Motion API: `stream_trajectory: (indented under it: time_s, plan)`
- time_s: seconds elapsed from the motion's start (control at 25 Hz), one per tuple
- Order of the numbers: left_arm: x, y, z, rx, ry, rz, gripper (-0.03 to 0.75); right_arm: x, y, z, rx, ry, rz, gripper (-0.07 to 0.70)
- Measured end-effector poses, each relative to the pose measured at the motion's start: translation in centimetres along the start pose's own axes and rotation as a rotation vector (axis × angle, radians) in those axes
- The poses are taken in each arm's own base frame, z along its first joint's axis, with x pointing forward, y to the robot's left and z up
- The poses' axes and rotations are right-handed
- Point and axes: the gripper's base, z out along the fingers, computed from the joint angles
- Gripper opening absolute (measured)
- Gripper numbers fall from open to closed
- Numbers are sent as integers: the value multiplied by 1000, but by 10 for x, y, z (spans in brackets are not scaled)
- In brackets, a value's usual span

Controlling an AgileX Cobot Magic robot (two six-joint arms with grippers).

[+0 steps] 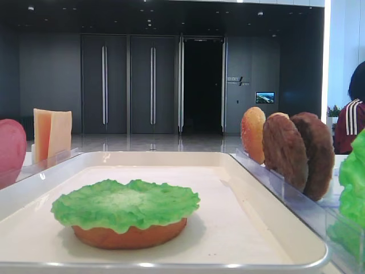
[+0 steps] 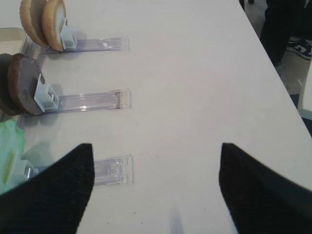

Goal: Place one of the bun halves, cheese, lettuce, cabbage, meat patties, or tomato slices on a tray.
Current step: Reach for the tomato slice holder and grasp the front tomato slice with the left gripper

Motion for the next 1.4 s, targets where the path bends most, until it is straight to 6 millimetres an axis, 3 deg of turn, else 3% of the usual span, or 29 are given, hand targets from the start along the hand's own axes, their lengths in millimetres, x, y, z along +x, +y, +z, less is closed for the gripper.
stream_trajectory:
  time_s: [0.32,0.52,1.0,1.24,1.4]
  plan:
    - [0,-3,2,28,14,-32,486,0,0,0,0,0,0,535]
    - [-4,-21,8,5,30,-63,486,0,0,0,0,0,0,535]
    - [-19,-128,8,47,1,33,486,0,0,0,0,0,0,535]
    - [-15,-187,15,69,8,110,486,0,0,0,0,0,0,535]
    - [-10,-206,20,77,23,132,486,0,0,0,0,0,0,535]
